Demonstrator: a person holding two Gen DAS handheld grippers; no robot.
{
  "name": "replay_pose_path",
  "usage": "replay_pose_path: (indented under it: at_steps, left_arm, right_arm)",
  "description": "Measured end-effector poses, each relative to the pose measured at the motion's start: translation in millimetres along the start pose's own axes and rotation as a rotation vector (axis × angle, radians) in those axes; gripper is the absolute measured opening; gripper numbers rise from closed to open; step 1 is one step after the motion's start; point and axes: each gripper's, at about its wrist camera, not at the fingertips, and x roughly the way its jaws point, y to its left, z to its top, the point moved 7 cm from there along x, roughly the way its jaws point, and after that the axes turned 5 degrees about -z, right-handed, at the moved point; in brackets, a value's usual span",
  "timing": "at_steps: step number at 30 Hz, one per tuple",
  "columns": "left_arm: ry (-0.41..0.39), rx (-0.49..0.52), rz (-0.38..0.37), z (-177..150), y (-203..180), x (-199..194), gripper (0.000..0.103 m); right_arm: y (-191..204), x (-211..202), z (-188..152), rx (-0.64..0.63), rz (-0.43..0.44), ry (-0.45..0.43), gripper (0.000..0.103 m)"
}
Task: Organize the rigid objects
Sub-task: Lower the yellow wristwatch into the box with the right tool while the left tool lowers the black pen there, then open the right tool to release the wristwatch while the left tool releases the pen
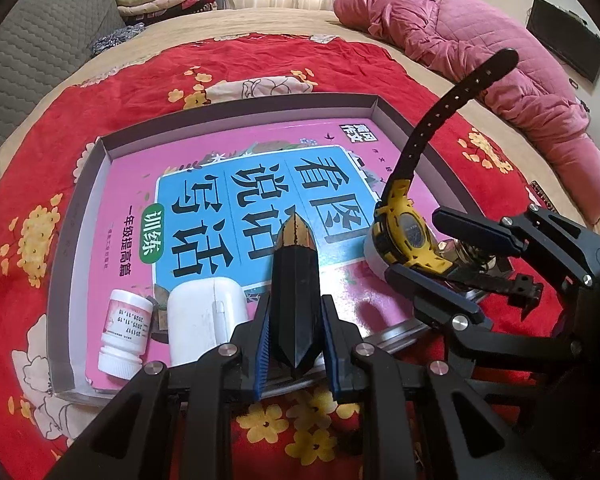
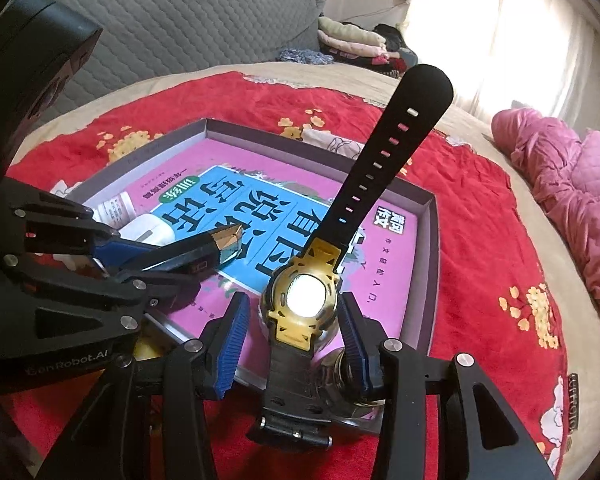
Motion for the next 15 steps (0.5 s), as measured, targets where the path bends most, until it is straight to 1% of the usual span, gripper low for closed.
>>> replay_pose_path:
  at_steps: [2,8,10,11,12,15]
  left_arm:
    - [-0.001,-0.006,-0.004,-0.2,0.9,-0.5,0.023]
    - [-0.006,-0.012,-0.003,-0.4,2.8,-1.9,0.023]
    - [-0.008,-0.015,-0.002,-0.6,3.5,-2.9,0.023]
    - [-0.008,-0.016,-0.002,-0.7,3.8,-3.2,0.023]
    - [-0.008,-0.016,-0.002,-0.8,3.8,-3.6,0.023]
    - [-0.009,-0.014,0.0,-1.2,3.7,-4.7,0.023]
  right_arm:
    - [0.0,-0.8,0.2,0.004,0.003,-0.002,0.051]
    - [-2.1,-3.2,1.4,0.018,0.007,-0.013,0.052]
    - [-3.2,-4.3,2.6,0.025,0.007,-0.019,0.054]
    - [-3.7,-4.9,2.7,0.03,0.009,-0.022,0.058]
    - [-4.4,-5.5,3.0,0.035,0.012,-0.024,0.059]
    - [-6.9,-7.2,4.1,0.051,0.018,-0.031,0.059]
